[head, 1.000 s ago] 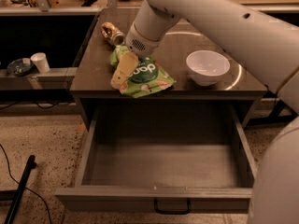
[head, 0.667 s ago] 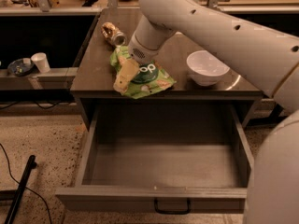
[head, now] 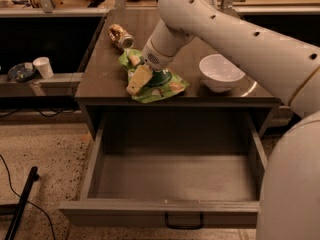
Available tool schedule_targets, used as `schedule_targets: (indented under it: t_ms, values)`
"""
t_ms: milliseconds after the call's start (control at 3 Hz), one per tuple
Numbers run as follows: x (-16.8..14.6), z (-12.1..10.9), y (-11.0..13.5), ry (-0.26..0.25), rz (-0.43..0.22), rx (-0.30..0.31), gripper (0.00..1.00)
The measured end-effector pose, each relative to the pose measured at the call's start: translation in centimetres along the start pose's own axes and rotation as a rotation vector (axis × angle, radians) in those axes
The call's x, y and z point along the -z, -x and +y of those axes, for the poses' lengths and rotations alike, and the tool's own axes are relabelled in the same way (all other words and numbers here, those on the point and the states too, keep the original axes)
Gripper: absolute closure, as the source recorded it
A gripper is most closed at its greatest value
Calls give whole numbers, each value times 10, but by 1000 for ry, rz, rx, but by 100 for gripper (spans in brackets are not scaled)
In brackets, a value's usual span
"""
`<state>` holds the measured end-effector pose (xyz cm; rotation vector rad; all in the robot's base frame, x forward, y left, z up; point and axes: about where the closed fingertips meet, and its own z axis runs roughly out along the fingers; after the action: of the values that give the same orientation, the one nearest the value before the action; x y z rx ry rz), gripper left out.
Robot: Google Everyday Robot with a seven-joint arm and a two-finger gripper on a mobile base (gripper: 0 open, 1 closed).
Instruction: Place green rice chip bag into top drawer
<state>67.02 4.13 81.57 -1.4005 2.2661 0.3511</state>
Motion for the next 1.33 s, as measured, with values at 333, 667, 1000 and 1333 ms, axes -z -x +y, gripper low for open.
schedule_targets:
  t_ms: [333,667,1000,1333]
  values:
    - [6,0,4,0,0,0,73]
    - [9,0,5,0,0,0,96]
    - [19,33,14,72,-184,52,100]
    - [27,80,7,200,-361,85,100]
